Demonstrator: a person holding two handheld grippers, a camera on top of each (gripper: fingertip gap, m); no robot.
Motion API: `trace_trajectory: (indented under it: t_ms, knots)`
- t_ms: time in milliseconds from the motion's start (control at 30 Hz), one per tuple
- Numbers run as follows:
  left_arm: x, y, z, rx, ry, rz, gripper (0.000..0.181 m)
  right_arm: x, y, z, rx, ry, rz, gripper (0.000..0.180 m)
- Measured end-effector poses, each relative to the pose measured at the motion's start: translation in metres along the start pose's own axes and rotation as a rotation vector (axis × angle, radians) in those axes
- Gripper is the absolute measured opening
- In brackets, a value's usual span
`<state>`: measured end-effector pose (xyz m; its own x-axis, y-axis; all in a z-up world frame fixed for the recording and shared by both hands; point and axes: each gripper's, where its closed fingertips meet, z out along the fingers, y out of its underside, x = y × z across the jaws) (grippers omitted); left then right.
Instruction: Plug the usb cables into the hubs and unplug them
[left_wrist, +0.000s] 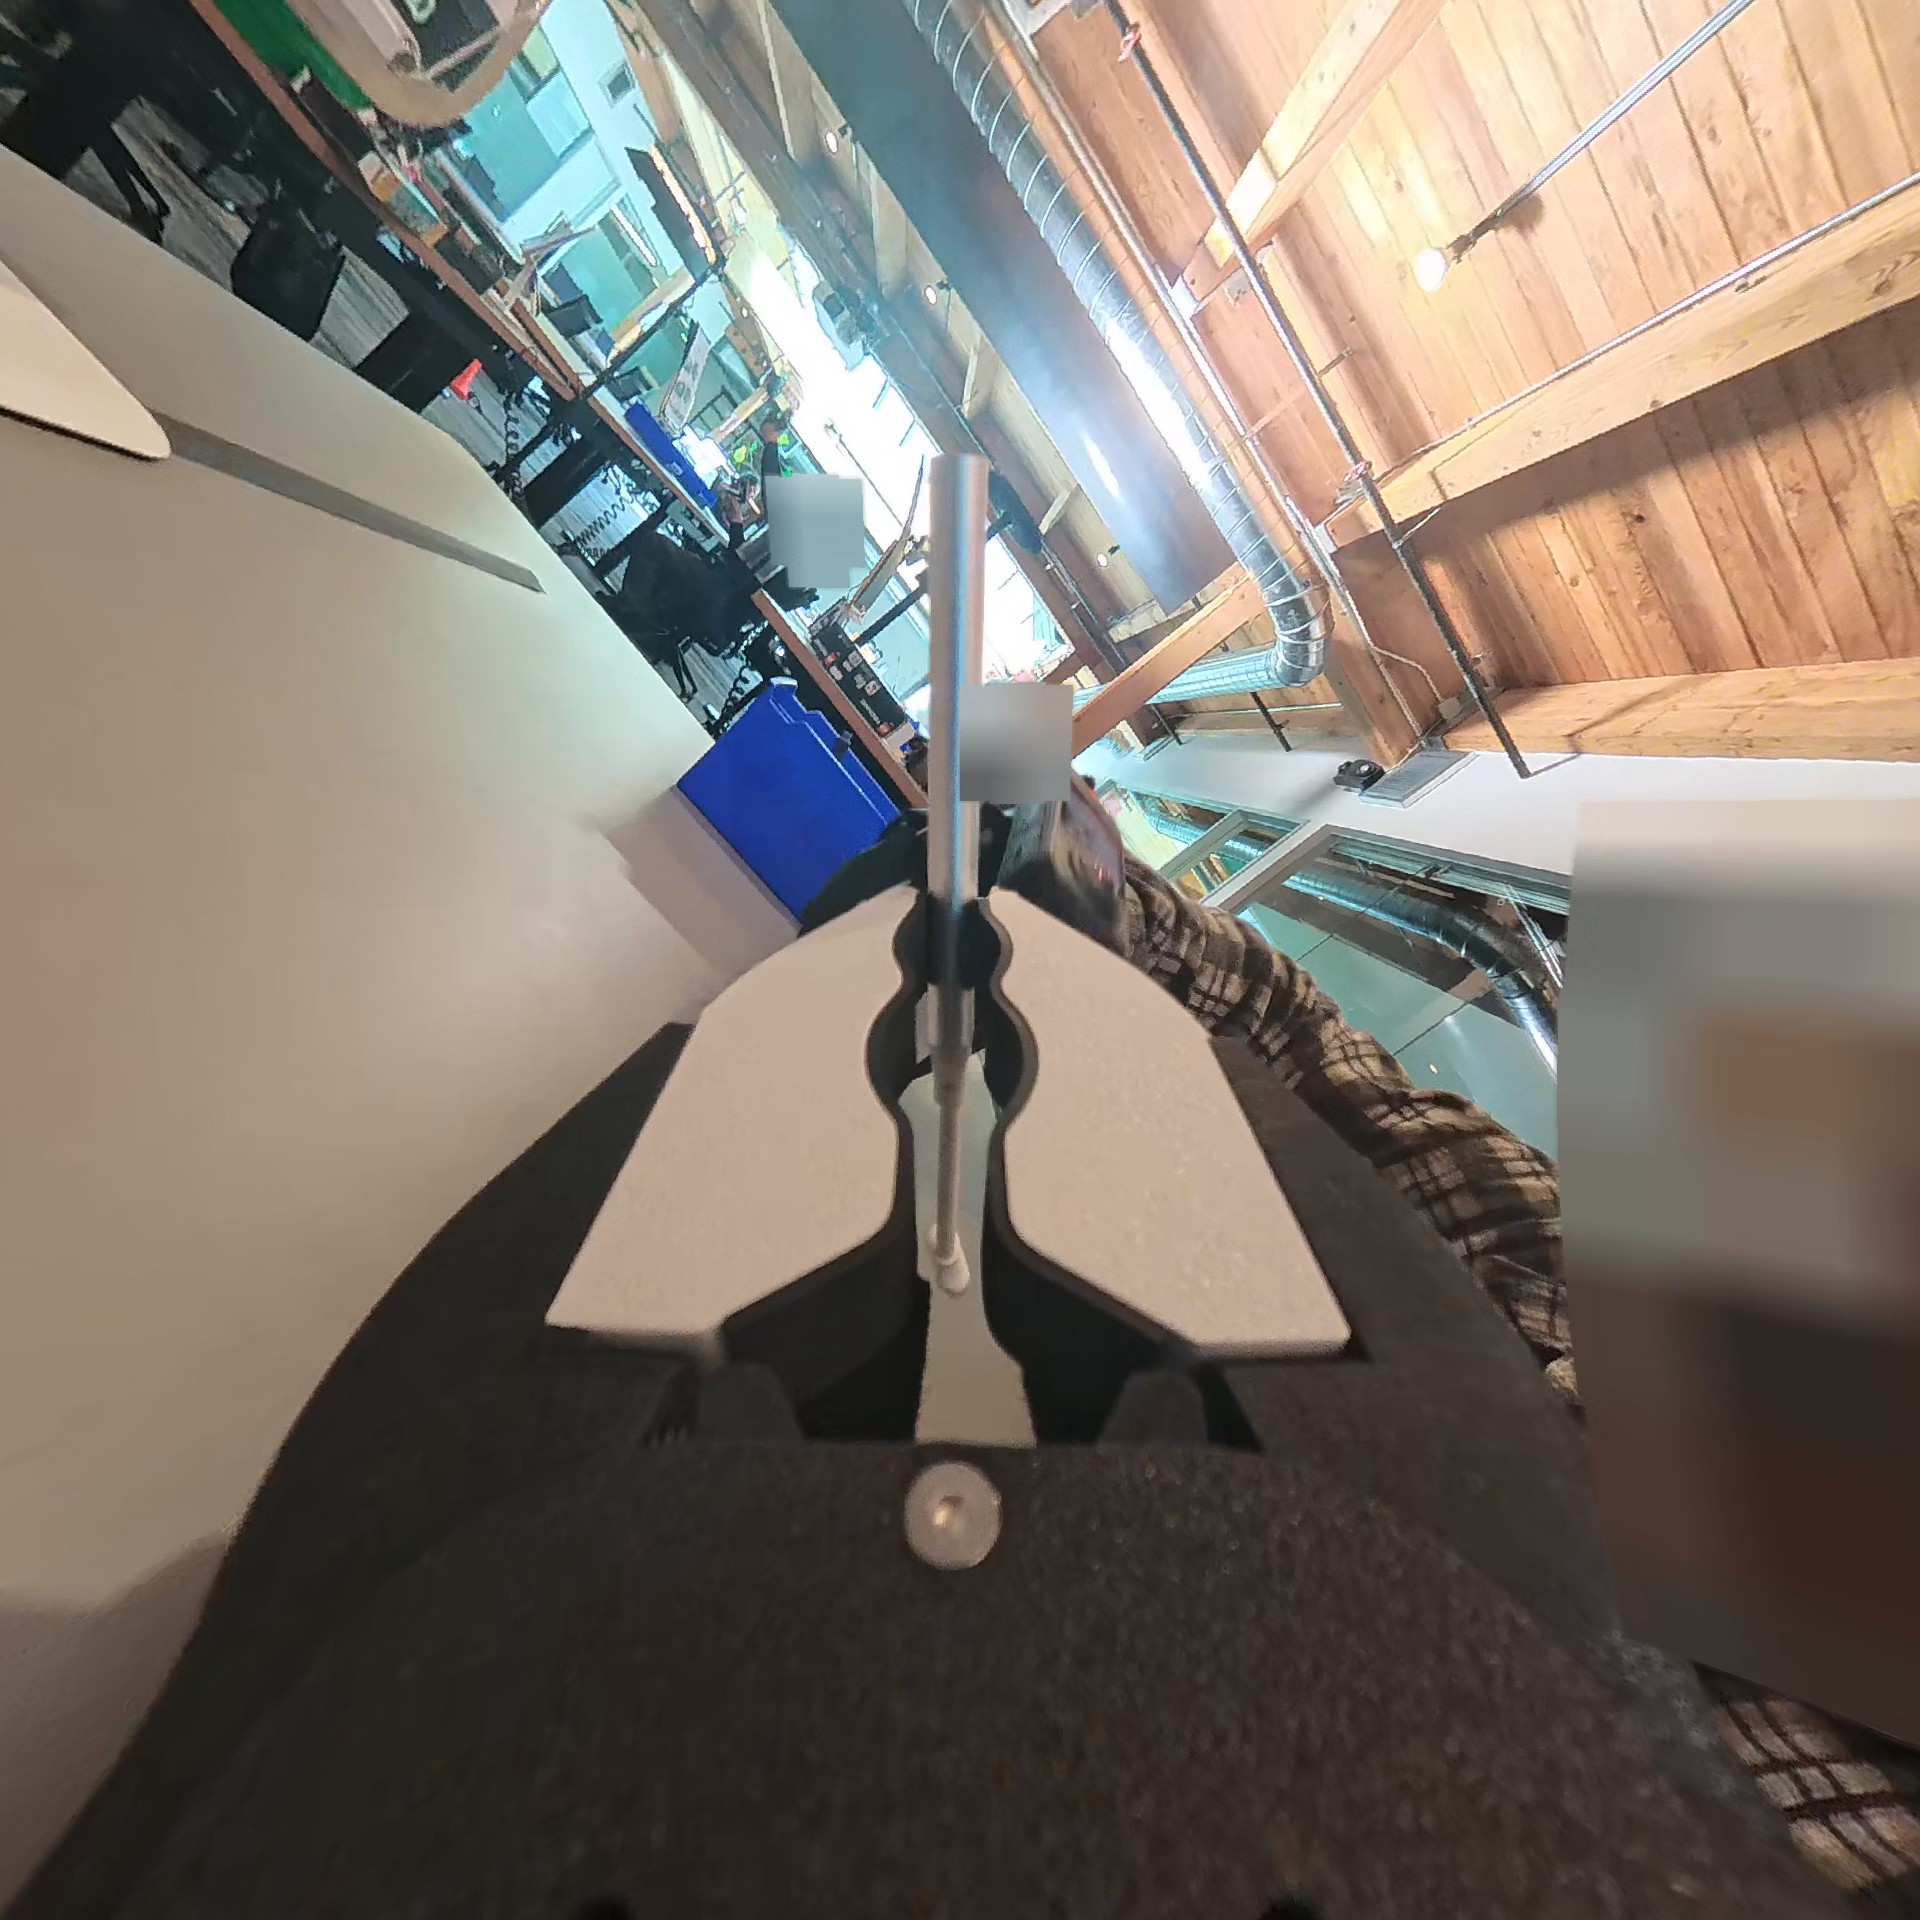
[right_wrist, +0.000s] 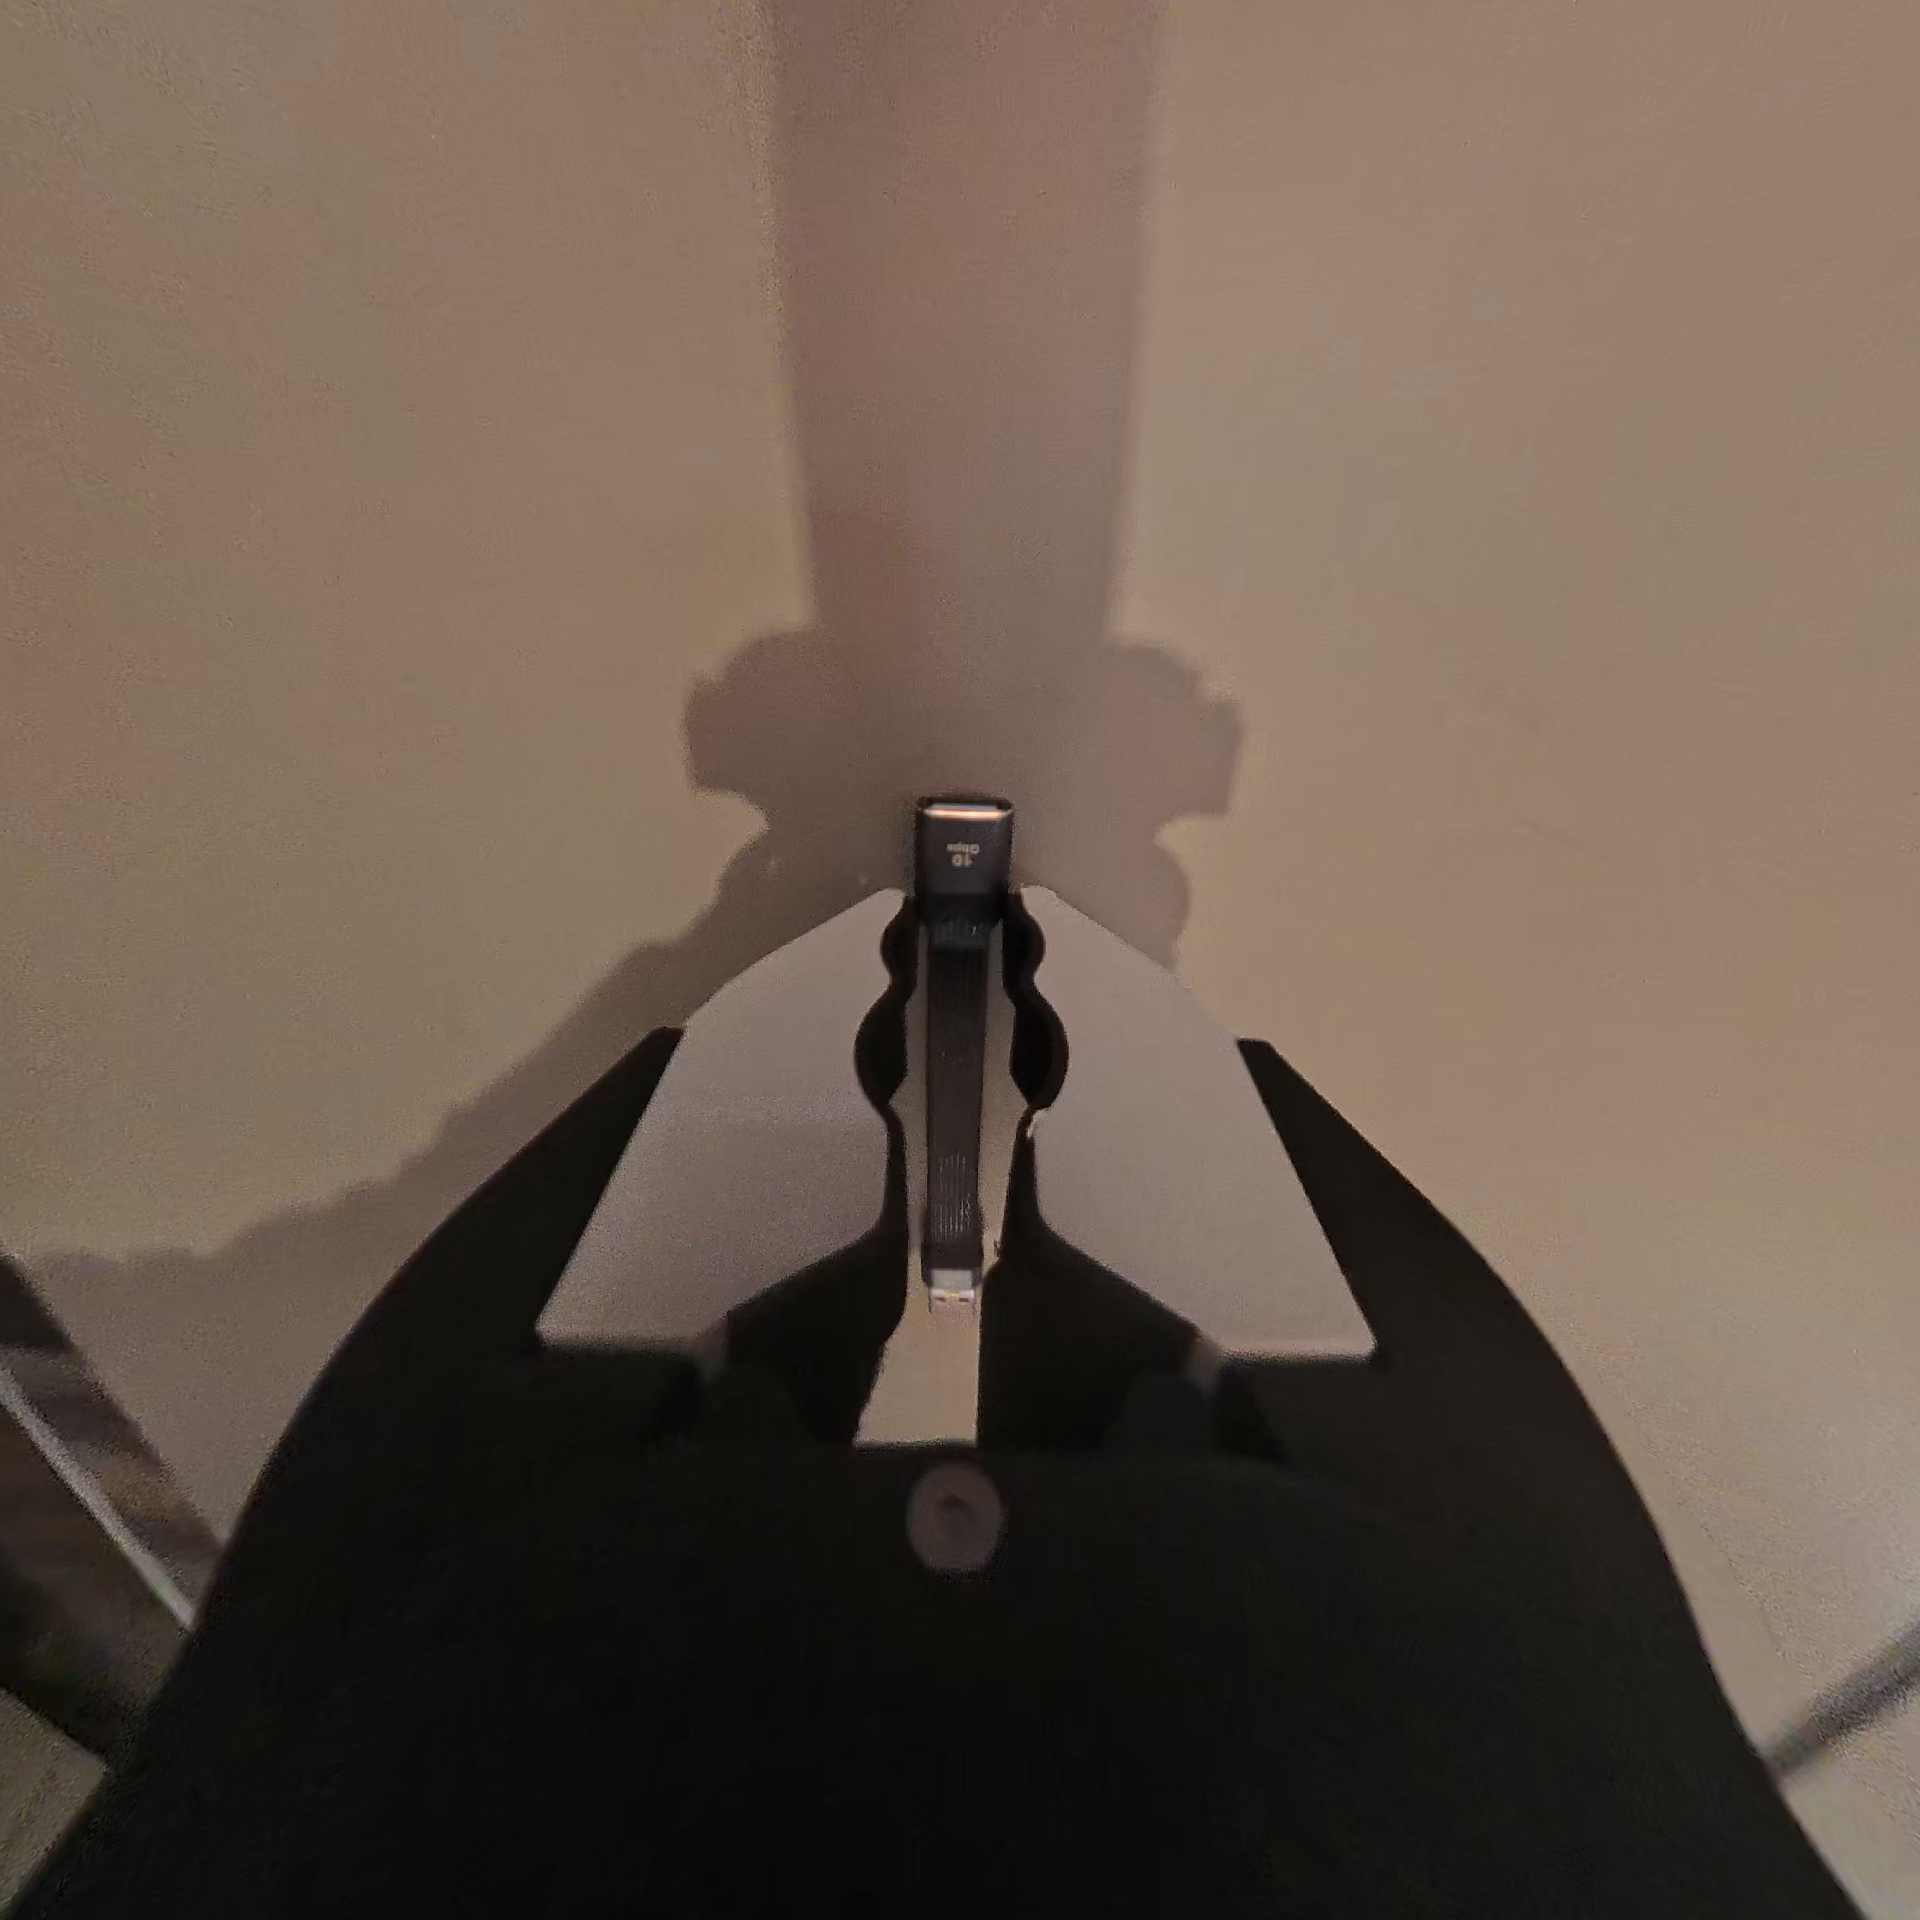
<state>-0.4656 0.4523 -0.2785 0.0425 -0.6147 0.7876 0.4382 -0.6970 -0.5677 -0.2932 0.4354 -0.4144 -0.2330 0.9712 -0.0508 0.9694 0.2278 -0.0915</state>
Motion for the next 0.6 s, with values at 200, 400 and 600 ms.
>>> trace_trajectory:
  t_ms: [200,400,600]
  knots:
    - [-0.001,-0.003,-0.004,0.019,-0.022,0.011,0.006,0.024,-0.007,-0.056,0.291,-0.058,0.727,0.014]
    - [-0.001,-0.004,-0.006,0.022,-0.028,0.017,0.006,0.032,0.04,-0.039,0.297,-0.034,1.227,0.014]
    - [-0.002,0.001,-0.001,0.002,-0.025,0.012,0.006,0.032,0.063,-0.002,0.306,-0.08,1.288,0.018]
